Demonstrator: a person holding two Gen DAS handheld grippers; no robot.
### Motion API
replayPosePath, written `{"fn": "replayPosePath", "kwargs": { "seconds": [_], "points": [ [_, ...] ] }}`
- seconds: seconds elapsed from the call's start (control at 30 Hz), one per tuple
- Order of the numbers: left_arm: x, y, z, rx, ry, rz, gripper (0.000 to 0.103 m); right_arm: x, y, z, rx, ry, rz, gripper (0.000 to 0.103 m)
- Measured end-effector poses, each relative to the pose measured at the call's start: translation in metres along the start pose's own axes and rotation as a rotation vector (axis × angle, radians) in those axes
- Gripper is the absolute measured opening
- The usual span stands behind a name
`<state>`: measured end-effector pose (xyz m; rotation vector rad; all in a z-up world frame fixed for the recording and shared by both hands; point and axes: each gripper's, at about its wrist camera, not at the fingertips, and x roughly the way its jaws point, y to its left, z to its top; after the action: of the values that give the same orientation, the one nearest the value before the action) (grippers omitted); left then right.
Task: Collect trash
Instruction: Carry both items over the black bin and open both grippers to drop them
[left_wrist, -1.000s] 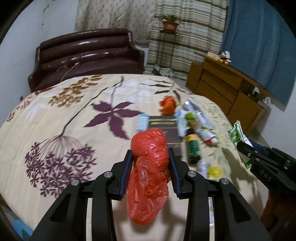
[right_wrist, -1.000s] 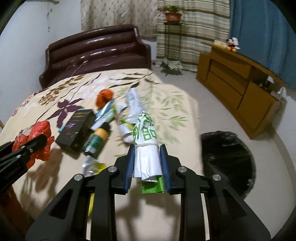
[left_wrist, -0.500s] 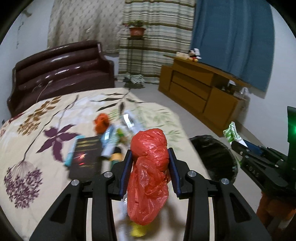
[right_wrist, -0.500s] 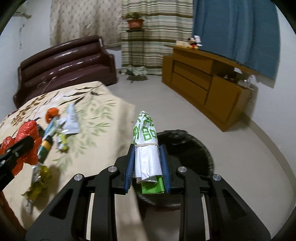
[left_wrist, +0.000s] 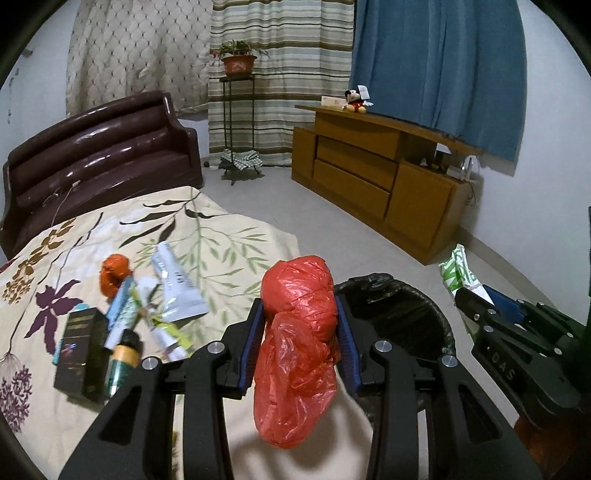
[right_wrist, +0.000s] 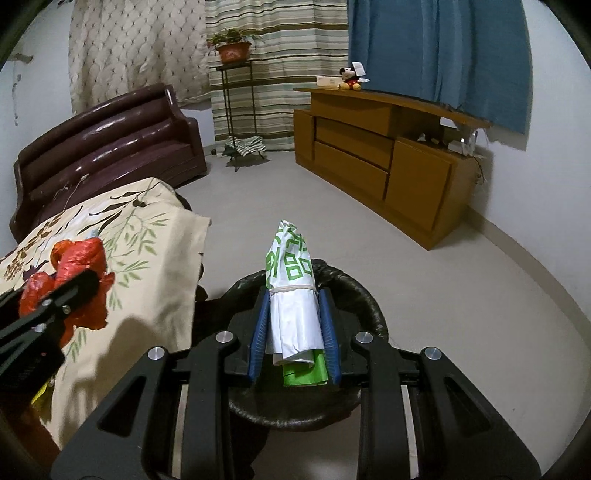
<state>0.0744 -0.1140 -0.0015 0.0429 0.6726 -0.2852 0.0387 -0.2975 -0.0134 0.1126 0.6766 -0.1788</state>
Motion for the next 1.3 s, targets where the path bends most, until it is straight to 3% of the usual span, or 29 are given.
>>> {"fn": "replayPosePath", "kwargs": {
  "seconds": [0.73,0.87,1.3],
  "points": [
    [0.052,-0.036,0.006,0.057,0.053,0.049,0.040,0.040,-0.029,0.004,0.043,0.035,-0.011,0.027],
    [0.056,-0.037,0.007,0.056,0.068,0.047,0.057,0.044,-0.030,0.004,0.046,0.041,-0.008,0.032],
    [0.039,-0.029,0.013,0.028,0.049,0.053,0.064,0.034,-0.025,0.003,0.057,0.024,-0.015,0.043]
  ]
}}
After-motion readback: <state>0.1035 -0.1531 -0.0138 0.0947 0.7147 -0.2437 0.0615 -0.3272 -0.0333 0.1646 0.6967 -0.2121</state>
